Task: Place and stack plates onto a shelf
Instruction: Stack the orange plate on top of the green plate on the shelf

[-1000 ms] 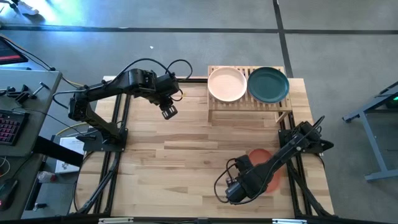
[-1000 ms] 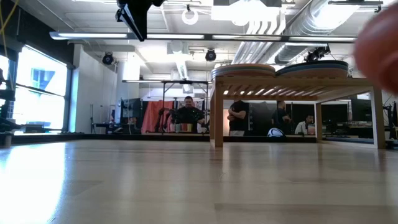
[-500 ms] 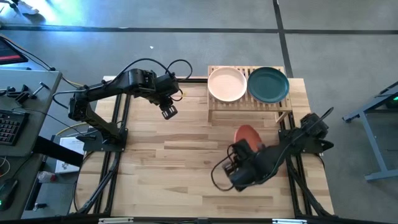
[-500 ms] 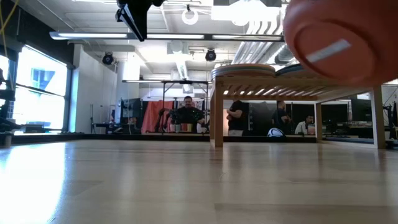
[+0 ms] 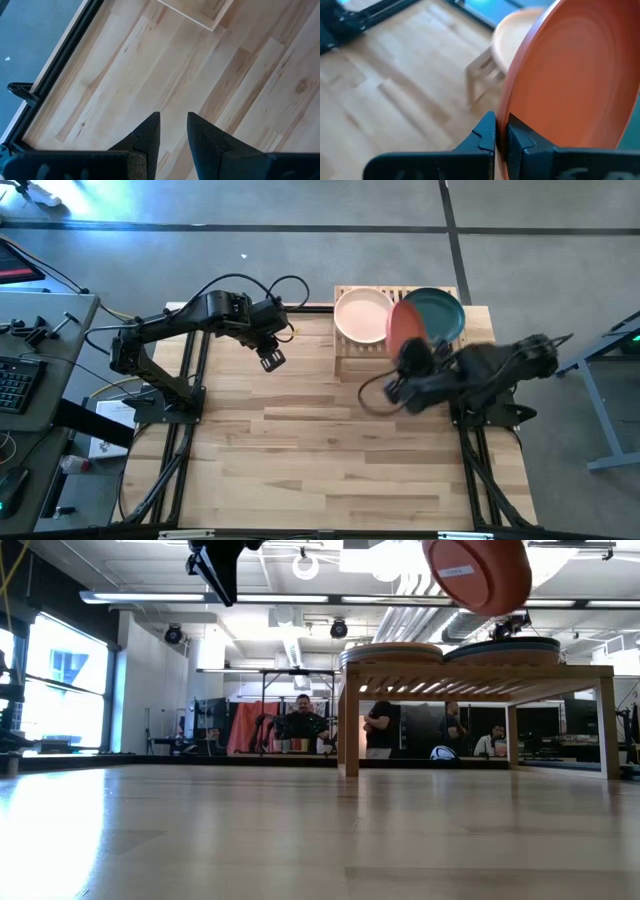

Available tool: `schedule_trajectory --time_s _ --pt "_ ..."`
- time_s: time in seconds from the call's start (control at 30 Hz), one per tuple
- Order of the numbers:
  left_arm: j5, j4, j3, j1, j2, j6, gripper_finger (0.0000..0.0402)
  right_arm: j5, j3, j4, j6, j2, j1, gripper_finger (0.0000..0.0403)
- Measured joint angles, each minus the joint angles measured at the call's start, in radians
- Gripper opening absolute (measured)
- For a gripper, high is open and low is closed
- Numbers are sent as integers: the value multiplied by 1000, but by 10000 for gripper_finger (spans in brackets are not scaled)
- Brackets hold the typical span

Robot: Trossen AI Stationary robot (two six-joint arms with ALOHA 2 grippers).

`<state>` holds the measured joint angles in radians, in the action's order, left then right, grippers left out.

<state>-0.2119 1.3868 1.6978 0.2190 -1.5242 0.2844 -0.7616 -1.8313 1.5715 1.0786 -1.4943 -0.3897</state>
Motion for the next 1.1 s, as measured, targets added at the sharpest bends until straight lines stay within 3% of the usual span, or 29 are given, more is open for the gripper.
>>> schedule_trajectory --time_s 0.33,0.57,0.7,0.87,1.1 --pt "0 -3 0 1 0 0 87 -56 0 0 -481 178 228 0" --pt "0 -52 0 1 0 0 87 -46 1 0 -779 209 425 0" --pt "0 -71 0 2 0 0 87 33 8 -2 -863 205 553 0" --pt "-6 -77 0 4 0 1 87 125 115 0 -898 235 694 0" --pt "-8 -77 0 4 0 1 87 252 268 -32 -1003 274 763 0"
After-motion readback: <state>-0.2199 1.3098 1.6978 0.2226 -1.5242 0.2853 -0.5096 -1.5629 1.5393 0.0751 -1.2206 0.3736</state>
